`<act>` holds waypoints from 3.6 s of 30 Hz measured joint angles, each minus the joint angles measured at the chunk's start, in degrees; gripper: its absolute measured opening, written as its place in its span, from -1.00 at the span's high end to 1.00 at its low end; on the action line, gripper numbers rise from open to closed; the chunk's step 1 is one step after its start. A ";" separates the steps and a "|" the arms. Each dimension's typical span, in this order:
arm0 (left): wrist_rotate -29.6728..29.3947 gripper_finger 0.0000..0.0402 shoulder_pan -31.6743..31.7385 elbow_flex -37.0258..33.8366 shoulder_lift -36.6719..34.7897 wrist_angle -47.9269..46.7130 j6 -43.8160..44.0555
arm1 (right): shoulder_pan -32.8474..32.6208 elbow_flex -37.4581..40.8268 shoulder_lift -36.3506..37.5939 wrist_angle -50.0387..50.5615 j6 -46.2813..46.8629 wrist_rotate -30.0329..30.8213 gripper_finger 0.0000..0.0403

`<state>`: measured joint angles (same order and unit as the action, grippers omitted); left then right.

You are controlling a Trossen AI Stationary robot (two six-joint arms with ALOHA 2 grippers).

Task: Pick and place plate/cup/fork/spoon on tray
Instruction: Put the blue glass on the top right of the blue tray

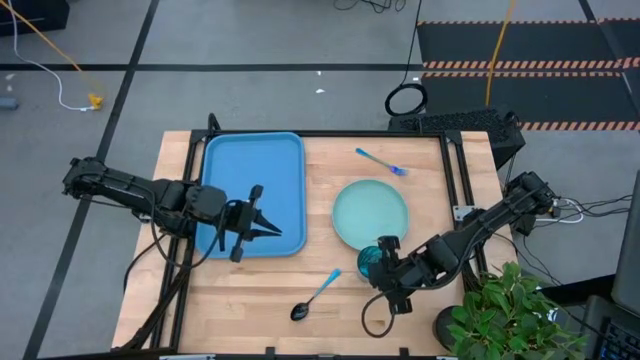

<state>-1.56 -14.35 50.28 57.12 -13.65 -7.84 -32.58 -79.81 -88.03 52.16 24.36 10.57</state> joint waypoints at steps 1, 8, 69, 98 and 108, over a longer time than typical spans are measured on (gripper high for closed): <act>0.00 0.85 0.00 0.00 0.00 0.04 0.00 | 0.00 0.00 0.02 0.00 -0.02 0.02 0.80; 0.00 0.85 0.00 -0.02 0.00 0.07 -1.31 | 0.00 0.00 0.00 0.00 0.20 0.11 0.58; -4.26 0.85 0.02 -0.04 -0.02 0.09 -5.12 | 34.57 -7.34 0.07 -24.63 -30.85 1.56 0.99; -7.53 0.85 16.52 -0.13 -3.68 -13.53 -9.73 | 54.53 -22.16 -21.74 -39.58 -45.95 -13.94 0.99; -7.45 0.85 19.96 -0.09 -5.01 -15.41 -10.49 | 58.21 -27.30 -30.80 -35.72 -42.36 -15.47 0.99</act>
<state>-9.02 5.61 50.19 52.12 -29.06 -18.33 25.63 -107.11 -118.83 16.44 -18.00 -4.90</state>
